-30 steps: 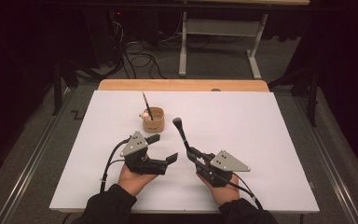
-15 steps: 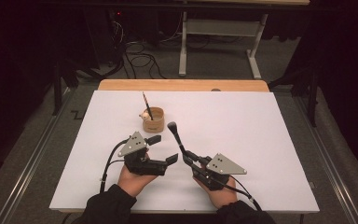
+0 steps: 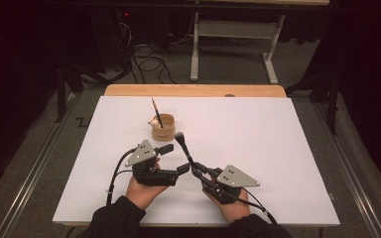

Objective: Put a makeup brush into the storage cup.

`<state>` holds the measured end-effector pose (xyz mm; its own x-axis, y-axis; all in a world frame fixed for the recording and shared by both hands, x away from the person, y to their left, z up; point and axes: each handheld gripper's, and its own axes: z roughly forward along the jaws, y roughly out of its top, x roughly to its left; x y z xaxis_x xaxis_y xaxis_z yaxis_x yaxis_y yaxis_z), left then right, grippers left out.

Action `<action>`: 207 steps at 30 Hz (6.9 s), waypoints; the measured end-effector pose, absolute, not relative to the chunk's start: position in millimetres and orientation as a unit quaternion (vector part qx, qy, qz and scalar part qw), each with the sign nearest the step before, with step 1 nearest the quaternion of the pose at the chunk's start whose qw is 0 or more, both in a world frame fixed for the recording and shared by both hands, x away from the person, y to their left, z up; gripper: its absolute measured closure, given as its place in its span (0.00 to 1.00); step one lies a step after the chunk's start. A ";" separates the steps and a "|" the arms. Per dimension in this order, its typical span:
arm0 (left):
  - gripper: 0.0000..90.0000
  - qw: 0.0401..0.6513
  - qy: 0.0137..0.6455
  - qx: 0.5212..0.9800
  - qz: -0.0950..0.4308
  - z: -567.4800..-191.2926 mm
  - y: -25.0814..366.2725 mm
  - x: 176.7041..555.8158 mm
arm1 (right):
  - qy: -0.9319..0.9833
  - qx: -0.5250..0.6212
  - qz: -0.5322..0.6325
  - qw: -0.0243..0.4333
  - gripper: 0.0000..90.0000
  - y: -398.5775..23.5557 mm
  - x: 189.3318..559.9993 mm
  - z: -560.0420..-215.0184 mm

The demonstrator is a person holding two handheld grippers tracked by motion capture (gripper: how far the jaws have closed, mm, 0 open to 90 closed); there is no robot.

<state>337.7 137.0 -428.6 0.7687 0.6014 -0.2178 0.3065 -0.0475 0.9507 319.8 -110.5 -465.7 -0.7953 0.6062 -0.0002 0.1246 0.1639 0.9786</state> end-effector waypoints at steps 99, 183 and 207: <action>0.87 0.643 0.281 0.707 0.084 -428.0 135.1 334.2 | 0.751 0.229 0.582 0.209 0.87 -103.4 316.0 -470.0; 0.87 0.596 0.332 0.712 0.166 -428.2 182.8 347.5 | 0.728 0.331 0.561 0.214 0.00 -182.7 343.7 -449.6; 0.87 0.598 0.356 0.694 0.184 -422.5 193.7 353.2 | 0.717 0.352 0.558 0.226 0.00 -214.4 337.4 -449.3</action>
<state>353.2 193.7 -422.5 0.6797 0.7134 -0.1705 0.2741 -0.0314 0.9612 337.4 -214.4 -449.3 -0.6495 0.7572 0.0688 0.2526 0.1296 0.9589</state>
